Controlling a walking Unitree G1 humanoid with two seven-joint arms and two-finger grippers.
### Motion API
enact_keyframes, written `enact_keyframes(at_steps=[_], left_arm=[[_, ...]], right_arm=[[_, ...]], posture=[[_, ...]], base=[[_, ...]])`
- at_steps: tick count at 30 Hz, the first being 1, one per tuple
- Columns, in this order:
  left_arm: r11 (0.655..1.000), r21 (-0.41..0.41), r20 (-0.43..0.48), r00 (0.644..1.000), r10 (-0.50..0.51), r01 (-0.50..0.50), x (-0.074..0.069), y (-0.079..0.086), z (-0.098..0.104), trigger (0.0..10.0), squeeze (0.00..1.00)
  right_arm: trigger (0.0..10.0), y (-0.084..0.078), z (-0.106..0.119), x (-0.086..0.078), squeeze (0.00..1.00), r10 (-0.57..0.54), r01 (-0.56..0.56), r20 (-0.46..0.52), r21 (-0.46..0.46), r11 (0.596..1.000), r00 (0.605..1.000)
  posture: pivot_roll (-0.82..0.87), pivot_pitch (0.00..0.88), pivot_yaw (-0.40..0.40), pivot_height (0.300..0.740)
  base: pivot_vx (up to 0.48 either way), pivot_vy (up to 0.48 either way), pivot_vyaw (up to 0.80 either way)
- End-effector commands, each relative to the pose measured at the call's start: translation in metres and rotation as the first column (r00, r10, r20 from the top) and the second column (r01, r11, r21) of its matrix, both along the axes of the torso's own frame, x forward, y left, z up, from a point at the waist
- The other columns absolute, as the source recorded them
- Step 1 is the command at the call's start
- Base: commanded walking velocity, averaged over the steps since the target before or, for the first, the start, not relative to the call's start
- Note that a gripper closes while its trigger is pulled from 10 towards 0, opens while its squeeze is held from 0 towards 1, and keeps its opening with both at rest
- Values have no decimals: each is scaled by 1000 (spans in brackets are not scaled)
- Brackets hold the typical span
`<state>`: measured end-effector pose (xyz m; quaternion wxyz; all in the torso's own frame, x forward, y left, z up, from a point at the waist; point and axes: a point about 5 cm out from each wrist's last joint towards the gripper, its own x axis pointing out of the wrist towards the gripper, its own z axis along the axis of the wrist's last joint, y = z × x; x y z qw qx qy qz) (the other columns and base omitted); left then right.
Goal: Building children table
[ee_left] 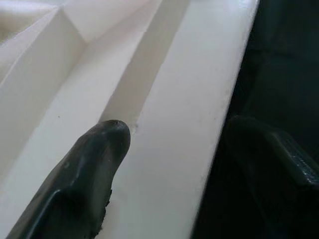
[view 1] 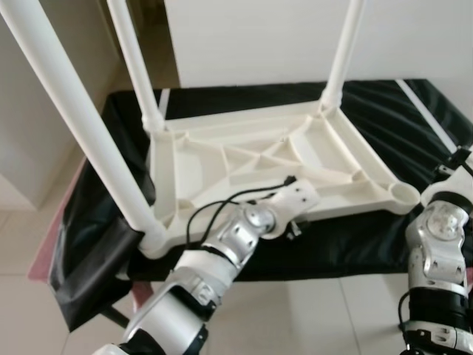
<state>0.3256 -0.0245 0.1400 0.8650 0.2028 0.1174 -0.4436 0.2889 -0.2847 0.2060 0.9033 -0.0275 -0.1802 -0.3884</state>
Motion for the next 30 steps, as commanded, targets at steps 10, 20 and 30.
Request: enact_keyframes(at_steps=[10, 20, 30], left_arm=[[974, -34, -260, 939, -227, 226, -22, 39, -18, 10000, 0], [878, 12, -336, 829, -447, 479, -62, 89, -26, 10000, 0], [833, 53, -371, 785, -495, 551, -81, 146, -17, 10000, 0]], right_arm=[[10000, -4, 4, -2, 0, -26, 26, -2, -16, 1000, 1000], [10000, -10, 6, -6, 0, -44, 44, -8, -22, 999, 999], [10000, -12, 7, -2, 0, -16, 16, -26, -19, 1000, 1000]], posture=[[-34, 86, 34, 740], [-42, 90, 35, 740], [-37, 88, 23, 740]], base=[[0, 0, 0], [0, 0, 0], [0, 0, 0]])
